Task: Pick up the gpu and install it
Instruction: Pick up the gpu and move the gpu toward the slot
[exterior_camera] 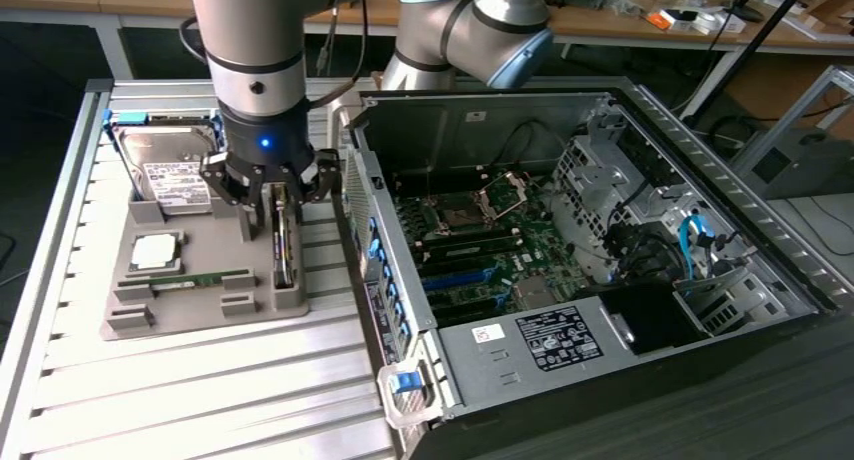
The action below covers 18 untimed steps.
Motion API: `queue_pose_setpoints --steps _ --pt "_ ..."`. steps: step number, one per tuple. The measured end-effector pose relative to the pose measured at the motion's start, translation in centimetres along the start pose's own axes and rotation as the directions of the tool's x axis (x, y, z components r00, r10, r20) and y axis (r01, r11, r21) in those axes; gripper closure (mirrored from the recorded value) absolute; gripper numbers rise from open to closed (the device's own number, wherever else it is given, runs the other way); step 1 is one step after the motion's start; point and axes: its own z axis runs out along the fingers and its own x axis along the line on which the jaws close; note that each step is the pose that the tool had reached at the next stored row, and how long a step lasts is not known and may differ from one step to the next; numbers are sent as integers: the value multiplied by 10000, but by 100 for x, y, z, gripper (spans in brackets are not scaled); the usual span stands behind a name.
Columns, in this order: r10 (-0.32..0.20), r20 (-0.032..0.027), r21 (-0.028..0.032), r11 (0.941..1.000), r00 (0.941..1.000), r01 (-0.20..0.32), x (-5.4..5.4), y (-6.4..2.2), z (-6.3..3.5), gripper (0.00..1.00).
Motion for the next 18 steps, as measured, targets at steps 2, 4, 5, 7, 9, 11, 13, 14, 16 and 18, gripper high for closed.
queue_pose_setpoints --steps 2,4,5,7,9,11,13,14,16,18 --pt "1 -1 0 10000 10000 -1 3 0 25 52" --pt "1 0 0 10000 10000 -1 8 -2 53 52" --pt "0 1 0 10000 10000 0 9 -2 64 52" --pt "1 0 1 10000 10000 -1 12 -3 83 52" --pt "1 -2 3 10000 10000 -1 13 -4 84 52" --pt "1 -1 1 10000 10000 -1 12 -3 85 52" --pt "1 0 0 10000 10000 -1 12 -3 86 52" --pt "1 0 1 10000 10000 -1 12 -3 85 52" --pt "1 0 1 10000 10000 -1 12 -3 85 60" --pt "1 0 1 10000 10000 -1 12 -3 86 60"
